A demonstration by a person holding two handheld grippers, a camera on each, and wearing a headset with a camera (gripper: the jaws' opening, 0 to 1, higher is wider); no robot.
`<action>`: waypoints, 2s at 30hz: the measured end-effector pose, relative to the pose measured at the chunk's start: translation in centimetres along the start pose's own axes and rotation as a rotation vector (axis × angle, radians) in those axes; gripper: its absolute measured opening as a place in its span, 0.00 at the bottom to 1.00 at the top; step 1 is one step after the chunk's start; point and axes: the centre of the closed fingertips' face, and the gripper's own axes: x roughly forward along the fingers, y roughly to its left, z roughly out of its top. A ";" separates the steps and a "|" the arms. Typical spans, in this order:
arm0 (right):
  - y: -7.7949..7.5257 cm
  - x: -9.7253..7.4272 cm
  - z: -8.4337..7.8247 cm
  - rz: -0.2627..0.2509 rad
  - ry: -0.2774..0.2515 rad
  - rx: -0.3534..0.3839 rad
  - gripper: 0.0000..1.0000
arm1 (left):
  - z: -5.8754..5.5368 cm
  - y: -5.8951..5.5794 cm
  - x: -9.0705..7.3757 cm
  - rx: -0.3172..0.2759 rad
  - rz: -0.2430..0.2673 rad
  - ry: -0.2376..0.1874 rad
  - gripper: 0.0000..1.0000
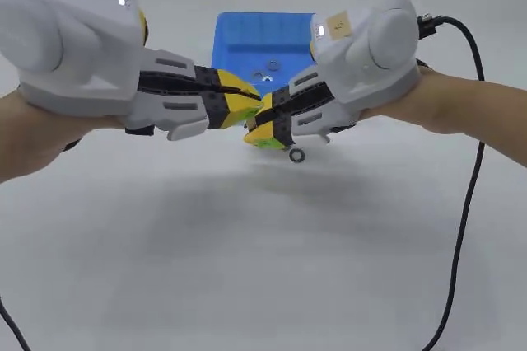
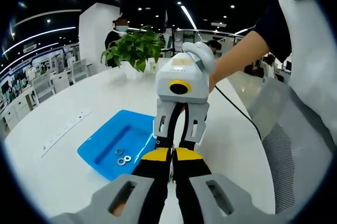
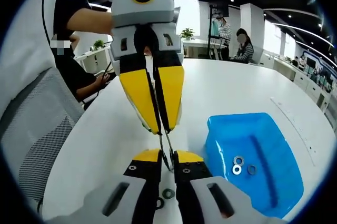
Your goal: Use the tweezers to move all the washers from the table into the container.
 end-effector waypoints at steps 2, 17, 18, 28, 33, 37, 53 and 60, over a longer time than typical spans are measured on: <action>0.1 0.0 0.0 -0.006 0.001 -0.006 0.09 | 0.0 0.0 0.1 -0.006 0.003 -0.002 0.06; 0.8 0.1 0.2 -0.021 -0.006 -0.020 0.08 | 0.0 0.0 -0.2 -0.009 -0.006 -0.010 0.09; 0.8 0.1 0.3 -0.021 -0.006 -0.018 0.08 | 0.0 0.0 -0.3 -0.007 -0.006 -0.010 0.09; 0.9 0.0 0.7 -0.033 -0.017 -0.007 0.08 | 1.9 1.0 -1.5 -0.035 0.048 -0.116 0.18; 0.7 -0.2 1.4 -0.050 -0.035 0.010 0.08 | 2.2 1.4 -2.2 -0.025 0.074 -0.125 0.26; 0.3 -1.1 2.4 -0.079 -0.067 0.030 0.08 | 2.0 1.0 -3.4 -0.024 0.074 -0.126 0.29; 0.4 -5.0 6.8 -0.150 -0.156 0.040 0.08 | 1.9 0.4 -8.3 -0.041 0.279 -0.223 0.79; -0.9 -6.6 8.2 -0.200 -0.193 0.037 0.09 | 2.4 1.3 -10.3 -0.139 0.393 -0.328 0.98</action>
